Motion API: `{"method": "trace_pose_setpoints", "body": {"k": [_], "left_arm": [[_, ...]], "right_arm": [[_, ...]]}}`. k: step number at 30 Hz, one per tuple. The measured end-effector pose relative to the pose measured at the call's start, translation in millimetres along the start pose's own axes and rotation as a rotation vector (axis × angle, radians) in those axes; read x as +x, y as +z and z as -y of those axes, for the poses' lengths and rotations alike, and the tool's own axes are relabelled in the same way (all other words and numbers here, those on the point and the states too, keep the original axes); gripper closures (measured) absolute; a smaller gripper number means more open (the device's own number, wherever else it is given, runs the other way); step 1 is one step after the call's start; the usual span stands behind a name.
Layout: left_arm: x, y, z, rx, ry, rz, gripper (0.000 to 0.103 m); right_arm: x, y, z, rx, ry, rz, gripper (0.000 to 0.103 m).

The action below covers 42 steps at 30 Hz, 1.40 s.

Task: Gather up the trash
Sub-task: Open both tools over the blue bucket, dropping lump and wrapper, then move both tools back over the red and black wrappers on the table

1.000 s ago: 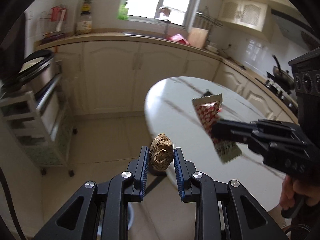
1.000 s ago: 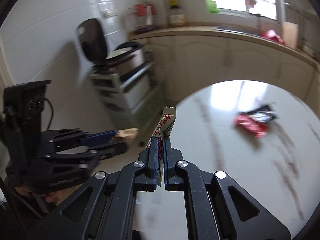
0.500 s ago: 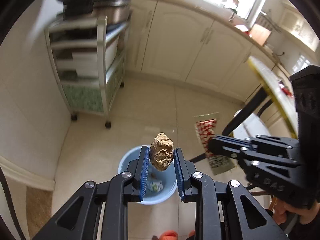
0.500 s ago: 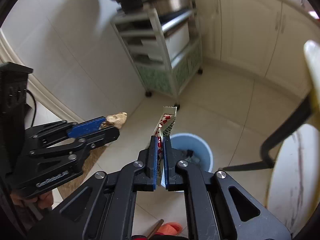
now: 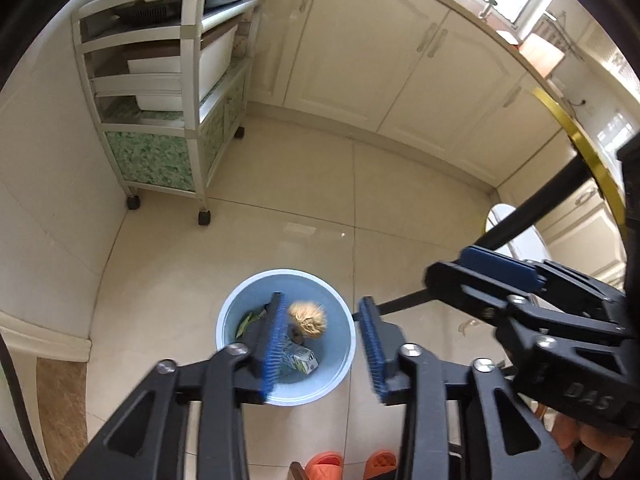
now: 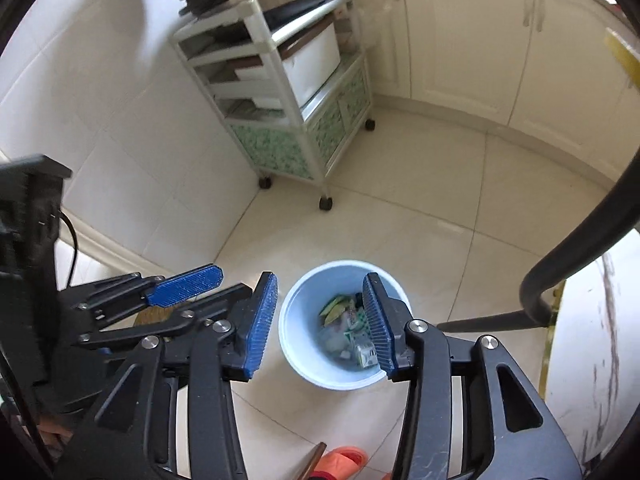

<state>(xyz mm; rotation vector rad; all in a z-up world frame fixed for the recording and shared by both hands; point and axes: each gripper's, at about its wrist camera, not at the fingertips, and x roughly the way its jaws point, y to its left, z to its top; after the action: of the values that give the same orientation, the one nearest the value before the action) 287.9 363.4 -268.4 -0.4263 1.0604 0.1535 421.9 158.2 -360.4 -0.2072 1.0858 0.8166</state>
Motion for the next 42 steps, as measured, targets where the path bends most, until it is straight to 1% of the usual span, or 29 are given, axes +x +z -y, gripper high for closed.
{"method": "trace_pose_setpoints", "body": {"k": [1, 2, 6, 8, 10, 12, 14, 16, 18, 20, 21, 23, 25, 27, 28, 29, 31, 32, 34, 35, 37, 39, 42], "left_arm": [[2, 1, 1, 0.006, -0.019, 0.002, 0.054], [1, 1, 3, 0.002, -0.014, 0.009, 0.049], [-13, -8, 8, 0.010, -0.003, 0.047, 0.046], [-28, -11, 13, 0.026, 0.007, 0.077, 0.045], [-52, -17, 17, 0.045, 0.036, 0.123, 0.044], [-80, -15, 25, 0.067, 0.054, 0.201, 0.040], [-102, -11, 36, 0.083, 0.059, 0.264, 0.034], [-123, -6, 53, 0.120, 0.027, 0.326, 0.032], [-142, -2, 79, 0.170, -0.002, 0.373, 0.028], [-151, 4, 109, 0.227, -0.036, 0.399, 0.027], [-153, 7, 123, 0.249, -0.029, 0.396, 0.027], [-154, 13, 159, 0.306, -0.062, 0.408, 0.025], [-151, 19, 186, 0.347, -0.095, 0.407, 0.023], [-140, 28, 215, 0.385, -0.139, 0.385, 0.020], [-134, 33, 227, 0.400, -0.155, 0.377, 0.020], [-126, 40, 244, 0.417, -0.160, 0.360, 0.020], [-109, 51, 272, 0.448, -0.202, 0.344, 0.020], [-100, 58, 287, 0.460, -0.220, 0.333, 0.020], [-80, 74, 307, 0.474, -0.235, 0.305, 0.020], [-67, 90, 309, 0.481, -0.233, 0.295, 0.020], [-45, 104, 326, 0.497, -0.202, 0.267, 0.020], [-26, 111, 342, 0.516, -0.196, 0.244, 0.020], [-4, 123, 356, 0.508, -0.195, 0.208, 0.020]], "right_arm": [[-3, 1, 1, 0.005, 0.003, 0.002, 0.060], [-6, 2, 3, 0.013, 0.011, 0.008, 0.057], [-19, 2, 2, 0.021, 0.034, 0.024, 0.055], [-28, 1, -2, 0.024, 0.053, 0.038, 0.055], [-43, 0, -8, 0.017, 0.078, 0.060, 0.055], [-67, 0, -19, -0.020, 0.076, 0.112, 0.054], [-100, 1, -24, -0.029, 0.103, 0.193, 0.052], [-128, 2, -24, -0.023, 0.119, 0.248, 0.046], [-162, 4, -20, -0.024, 0.107, 0.317, 0.039], [-190, 5, -10, -0.013, 0.086, 0.357, 0.038], [-205, 6, -1, -0.002, 0.078, 0.380, 0.034], [-233, 7, 21, 0.032, 0.029, 0.406, 0.025], [-255, 10, 47, 0.056, -0.024, 0.425, 0.025], [-272, 11, 79, 0.085, -0.139, 0.432, 0.025], [-279, 12, 100, 0.104, -0.198, 0.424, 0.025], [-284, 13, 119, 0.126, -0.237, 0.419, 0.025], [-288, 16, 157, 0.173, -0.305, 0.387, 0.025], [-290, 17, 178, 0.203, -0.324, 0.372, 0.025], [-281, 20, 219, 0.281, -0.318, 0.314, 0.025], [-277, 20, 238, 0.324, -0.307, 0.298, 0.025], [-266, 19, 273, 0.387, -0.289, 0.261, 0.026], [-254, 19, 298, 0.429, -0.249, 0.244, 0.029], [-237, 22, 321, 0.464, -0.228, 0.228, 0.030]]}}
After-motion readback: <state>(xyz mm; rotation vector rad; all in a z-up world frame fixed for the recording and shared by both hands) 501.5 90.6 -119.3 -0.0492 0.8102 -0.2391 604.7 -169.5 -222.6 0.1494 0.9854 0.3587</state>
